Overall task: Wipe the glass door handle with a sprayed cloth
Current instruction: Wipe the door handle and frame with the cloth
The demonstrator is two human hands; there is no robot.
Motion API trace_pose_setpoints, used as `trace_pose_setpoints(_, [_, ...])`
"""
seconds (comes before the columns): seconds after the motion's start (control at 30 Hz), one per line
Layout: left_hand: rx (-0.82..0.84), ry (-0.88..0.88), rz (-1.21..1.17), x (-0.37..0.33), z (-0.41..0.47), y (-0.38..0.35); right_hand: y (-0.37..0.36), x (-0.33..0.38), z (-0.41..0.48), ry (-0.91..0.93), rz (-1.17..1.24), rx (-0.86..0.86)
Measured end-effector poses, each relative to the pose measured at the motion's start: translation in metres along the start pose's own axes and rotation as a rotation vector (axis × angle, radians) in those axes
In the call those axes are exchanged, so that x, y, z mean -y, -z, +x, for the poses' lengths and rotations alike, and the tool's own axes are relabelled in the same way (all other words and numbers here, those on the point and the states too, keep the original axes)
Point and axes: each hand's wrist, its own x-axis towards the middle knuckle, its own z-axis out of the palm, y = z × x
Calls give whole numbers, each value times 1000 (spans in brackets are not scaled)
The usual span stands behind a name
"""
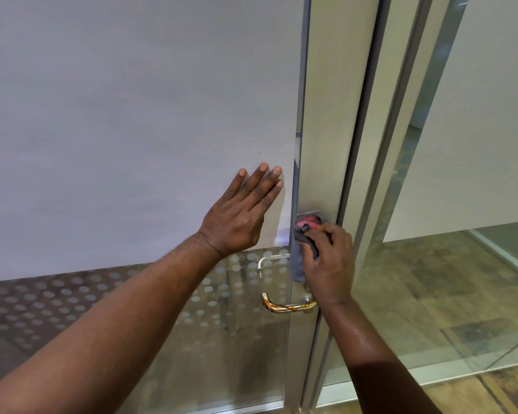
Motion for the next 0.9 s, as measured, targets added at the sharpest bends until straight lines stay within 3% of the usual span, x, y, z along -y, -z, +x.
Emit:
trace_pose_setpoints(0.33, [8,-3,0,1,0,0,-15,-20,-60,-38,-126,317])
trace_pose_setpoints(0.67, [22,-2,3,1,-1,0,9,-9,-5,-159,38,49])
trace_pose_setpoints(0.9, [18,0,3,1,0,0,8,-9,-1,-121,-2,17])
